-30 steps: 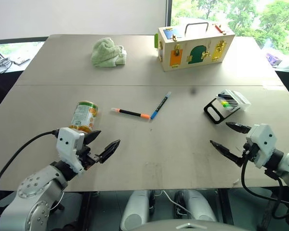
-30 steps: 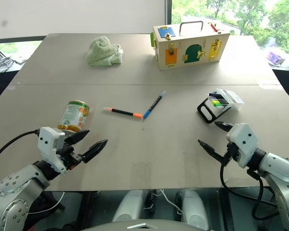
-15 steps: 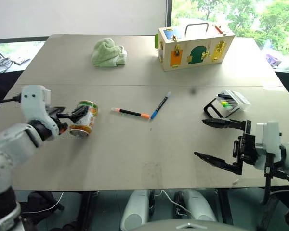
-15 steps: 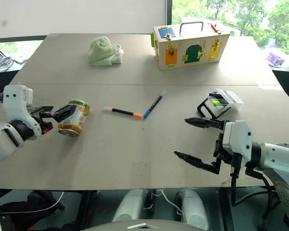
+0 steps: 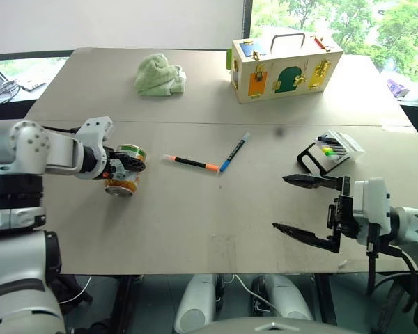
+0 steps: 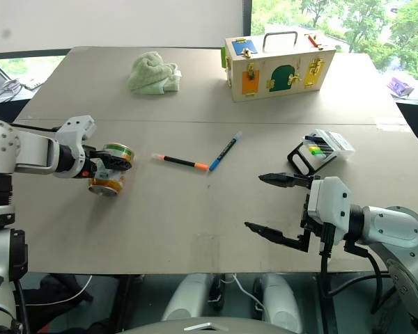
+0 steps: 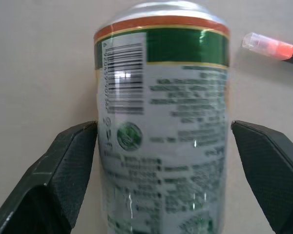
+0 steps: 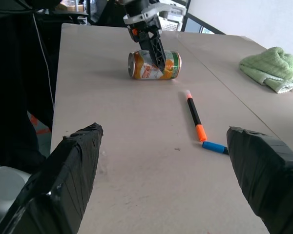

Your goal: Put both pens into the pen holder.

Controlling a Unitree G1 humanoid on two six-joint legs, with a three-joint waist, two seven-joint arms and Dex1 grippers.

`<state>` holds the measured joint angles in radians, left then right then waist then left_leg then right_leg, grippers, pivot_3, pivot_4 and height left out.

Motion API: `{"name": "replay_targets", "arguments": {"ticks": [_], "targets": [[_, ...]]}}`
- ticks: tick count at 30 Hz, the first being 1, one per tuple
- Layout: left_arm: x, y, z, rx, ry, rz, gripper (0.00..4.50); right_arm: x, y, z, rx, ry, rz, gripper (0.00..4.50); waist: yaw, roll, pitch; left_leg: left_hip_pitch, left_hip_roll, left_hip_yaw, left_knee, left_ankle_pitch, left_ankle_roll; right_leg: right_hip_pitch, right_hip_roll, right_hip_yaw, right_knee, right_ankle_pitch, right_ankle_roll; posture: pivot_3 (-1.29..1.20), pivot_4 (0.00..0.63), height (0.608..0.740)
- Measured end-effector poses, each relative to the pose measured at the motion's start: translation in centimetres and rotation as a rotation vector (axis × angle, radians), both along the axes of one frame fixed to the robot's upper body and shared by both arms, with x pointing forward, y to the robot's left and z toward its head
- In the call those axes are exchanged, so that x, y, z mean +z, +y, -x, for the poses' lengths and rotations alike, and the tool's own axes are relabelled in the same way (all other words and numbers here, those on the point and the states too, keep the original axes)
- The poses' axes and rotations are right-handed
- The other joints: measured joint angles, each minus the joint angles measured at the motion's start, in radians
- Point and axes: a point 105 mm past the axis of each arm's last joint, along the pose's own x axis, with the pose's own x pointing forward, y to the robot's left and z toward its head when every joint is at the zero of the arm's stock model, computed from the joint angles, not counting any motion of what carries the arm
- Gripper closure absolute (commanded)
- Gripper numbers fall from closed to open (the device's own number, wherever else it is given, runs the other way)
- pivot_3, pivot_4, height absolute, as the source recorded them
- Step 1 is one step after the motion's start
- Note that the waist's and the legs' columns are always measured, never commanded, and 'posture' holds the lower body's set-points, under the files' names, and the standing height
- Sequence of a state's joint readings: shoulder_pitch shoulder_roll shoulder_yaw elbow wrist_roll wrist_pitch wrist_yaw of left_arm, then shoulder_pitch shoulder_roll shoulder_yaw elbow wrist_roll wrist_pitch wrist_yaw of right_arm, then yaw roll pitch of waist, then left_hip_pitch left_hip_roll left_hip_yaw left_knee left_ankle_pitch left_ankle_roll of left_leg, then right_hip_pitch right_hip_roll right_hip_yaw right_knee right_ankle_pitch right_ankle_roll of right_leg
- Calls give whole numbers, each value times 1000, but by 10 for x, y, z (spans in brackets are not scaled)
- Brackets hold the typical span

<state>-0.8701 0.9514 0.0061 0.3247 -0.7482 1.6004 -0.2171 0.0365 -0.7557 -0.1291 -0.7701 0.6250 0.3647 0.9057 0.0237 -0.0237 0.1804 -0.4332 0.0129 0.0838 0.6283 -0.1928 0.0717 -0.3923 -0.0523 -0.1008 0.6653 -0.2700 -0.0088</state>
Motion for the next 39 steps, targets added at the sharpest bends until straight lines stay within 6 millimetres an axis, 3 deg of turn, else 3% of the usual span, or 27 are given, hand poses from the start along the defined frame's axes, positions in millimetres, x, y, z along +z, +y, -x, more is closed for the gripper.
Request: {"name": "replay_targets", "arguments": {"ticks": [3,11,14,17,19,23,25,27,28,39], "targets": [[-11,-3,-11,2,30,0,1162,1,2,0,-12,-10,-3,0,-4,0,0,0,0,0,0,0,0,0,0,0,0,1,-2,0,150,740],[-9,16,-17,57,-66,41,1248,1,4,2,-35,-11,-3,0,-10,1,-1,1,1,-1,2,-1,-6,-2,-1,0,7,1,-3,0,150,740],[5,63,-7,141,-154,-118,1248,5,6,0,-27,-26,-5,0,-34,-5,2,0,2,-1,3,-1,-7,-4,-1,0,8,1,-4,0,150,740],[33,115,12,291,-221,-217,1248,5,10,-5,-14,-30,-16,0,-39,-8,3,0,2,0,3,-1,-7,-5,-1,0,8,1,-4,0,150,740],[35,131,23,342,-212,-214,1248,2,11,-9,-17,-27,-11,0,-30,-8,3,0,1,1,2,-2,-6,-5,-2,0,7,1,-4,0,150,740],[-1,139,33,396,-119,-87,1248,2,14,-14,-6,-36,-15,0,-6,-8,3,-2,0,-1,5,-3,-4,-5,-3,-1,6,1,-4,0,150,740],[-6,145,37,413,-133,-42,1248,1,14,-14,-4,-33,-14,0,-5,-8,2,-2,0,-1,5,-3,-4,-4,-4,-2,6,1,-4,0,150,740],[-10,149,39,414,-147,-10,201,-1,14,-13,-2,-26,-11,0,-8,-5,1,-1,0,-1,5,-3,-4,-4,-5,-2,6,1,-4,0,150,740],[-12,153,40,417,-152,-11,25,-2,14,-13,-2,-21,-10,0,-9,-4,0,0,0,-1,5,-3,-4,-4,-5,-2,7,1,-4,0,150,740],[-22,161,45,471,-168,50,25,-7,13,-11,-20,-2,-7,0,-12,5,-5,1,0,-1,5,-4,-2,-4,-5,-1,11,1,-5,0,150,740]]}}
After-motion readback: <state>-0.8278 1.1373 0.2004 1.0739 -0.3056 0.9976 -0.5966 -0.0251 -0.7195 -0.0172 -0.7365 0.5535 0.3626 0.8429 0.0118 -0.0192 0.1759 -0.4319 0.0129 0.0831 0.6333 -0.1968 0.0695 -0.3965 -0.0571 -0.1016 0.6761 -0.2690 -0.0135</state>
